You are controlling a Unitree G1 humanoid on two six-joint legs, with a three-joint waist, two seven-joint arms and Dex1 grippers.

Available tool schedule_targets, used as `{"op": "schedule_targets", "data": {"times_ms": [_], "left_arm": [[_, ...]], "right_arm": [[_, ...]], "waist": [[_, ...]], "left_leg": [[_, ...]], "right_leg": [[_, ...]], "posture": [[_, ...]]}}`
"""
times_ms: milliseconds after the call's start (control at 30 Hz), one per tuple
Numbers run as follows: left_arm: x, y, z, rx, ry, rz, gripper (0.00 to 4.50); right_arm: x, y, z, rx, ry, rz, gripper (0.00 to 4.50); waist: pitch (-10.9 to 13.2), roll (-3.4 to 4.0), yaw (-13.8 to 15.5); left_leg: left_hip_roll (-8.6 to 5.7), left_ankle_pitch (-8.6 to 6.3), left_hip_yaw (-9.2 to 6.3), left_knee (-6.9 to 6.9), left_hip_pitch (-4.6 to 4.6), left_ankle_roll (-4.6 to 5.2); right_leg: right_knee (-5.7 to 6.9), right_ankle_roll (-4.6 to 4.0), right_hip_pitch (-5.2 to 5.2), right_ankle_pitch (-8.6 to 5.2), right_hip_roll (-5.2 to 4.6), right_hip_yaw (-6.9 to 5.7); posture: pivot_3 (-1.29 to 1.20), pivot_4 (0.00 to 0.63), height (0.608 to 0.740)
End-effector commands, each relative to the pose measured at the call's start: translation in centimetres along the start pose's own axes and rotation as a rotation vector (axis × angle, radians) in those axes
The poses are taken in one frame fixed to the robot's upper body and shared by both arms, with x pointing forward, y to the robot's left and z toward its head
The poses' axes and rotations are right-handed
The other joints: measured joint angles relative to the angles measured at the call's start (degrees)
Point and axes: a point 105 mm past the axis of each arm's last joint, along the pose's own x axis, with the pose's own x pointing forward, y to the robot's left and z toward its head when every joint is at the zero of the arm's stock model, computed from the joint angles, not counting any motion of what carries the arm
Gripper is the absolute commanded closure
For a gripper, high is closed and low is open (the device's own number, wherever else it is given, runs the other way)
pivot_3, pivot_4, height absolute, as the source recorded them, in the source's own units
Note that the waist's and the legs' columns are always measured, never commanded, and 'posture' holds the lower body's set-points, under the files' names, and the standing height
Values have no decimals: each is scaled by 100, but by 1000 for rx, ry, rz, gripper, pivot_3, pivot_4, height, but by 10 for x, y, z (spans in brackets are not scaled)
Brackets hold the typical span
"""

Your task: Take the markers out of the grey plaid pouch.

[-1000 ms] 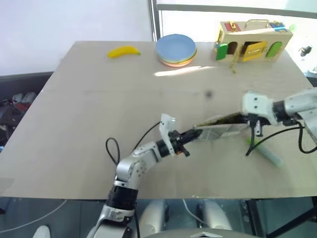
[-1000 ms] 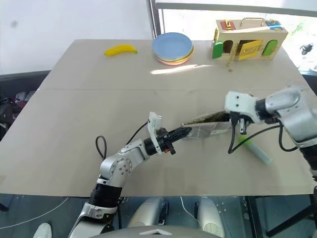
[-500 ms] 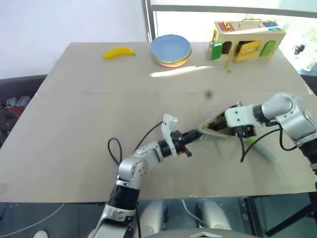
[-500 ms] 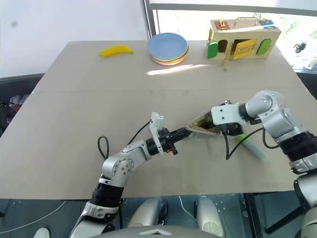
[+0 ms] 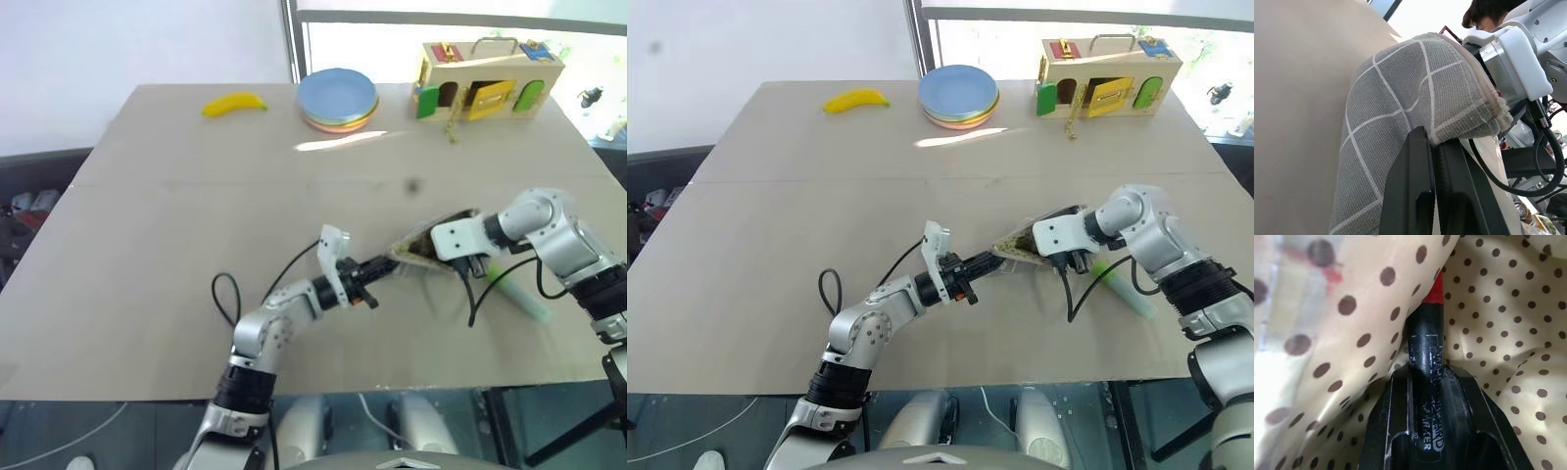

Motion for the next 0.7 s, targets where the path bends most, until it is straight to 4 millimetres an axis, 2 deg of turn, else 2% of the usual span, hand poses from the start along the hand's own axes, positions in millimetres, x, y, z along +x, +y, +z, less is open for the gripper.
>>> {"op": "schedule_targets", "data": {"times_ms": [33, 133, 267, 400, 533, 600, 700], "left_arm": [[0, 3, 4, 12, -19, 11, 4500], [-1, 3, 4, 13, -22, 13, 4500], [-2, 4, 4, 13, -24, 18, 4500], [-3, 4, 4, 14, -25, 21, 4500], [-3, 6, 6, 26, -33, 34, 4500], [-3, 8, 7, 31, -37, 43, 4500], [-4, 10, 7, 34, -36, 47, 4500]], "right_arm": [[2, -2, -2, -23, 27, 8, 4241], [0, -6, -2, -12, 19, -12, 4241], [-14, -14, 0, 39, -22, -65, 4241], [-40, -17, 7, 159, -136, -99, 4241], [-73, -11, 11, 235, -253, -133, 4241], [-85, -8, 22, 232, -334, -155, 4241], [-106, -11, 53, 225, -515, -217, 4241]], "waist": [[0, 0, -1], [0, 0, 0], [0, 0, 2], [0, 0, 11], [1, -1, 43], [1, -1, 53], [1, 0, 22]], "left_leg": [[0, 0, 0, 0, 0, 0], [0, 0, 1, 0, 0, 0], [-1, 0, 0, 0, 0, 0], [-1, 0, -1, 0, -1, 0], [-3, 0, -10, -3, -10, 1], [-5, -1, -11, -4, -15, 1], [-4, -1, -10, -5, -13, 1]], "right_leg": [[0, 0, 0, 0, 0, 1], [0, 0, 0, 0, -1, 1], [0, 0, 0, 0, -1, 0], [-1, 0, 0, 0, -3, 0], [-7, 0, -2, 0, -7, -5], [-10, 0, -2, 0, -10, -5], [-8, 0, -3, 0, -8, -2]], "posture": [[0, 150, 740], [0, 150, 740], [0, 150, 740], [0, 150, 740], [0, 150, 740], [0, 150, 740], [0, 150, 740]]}}
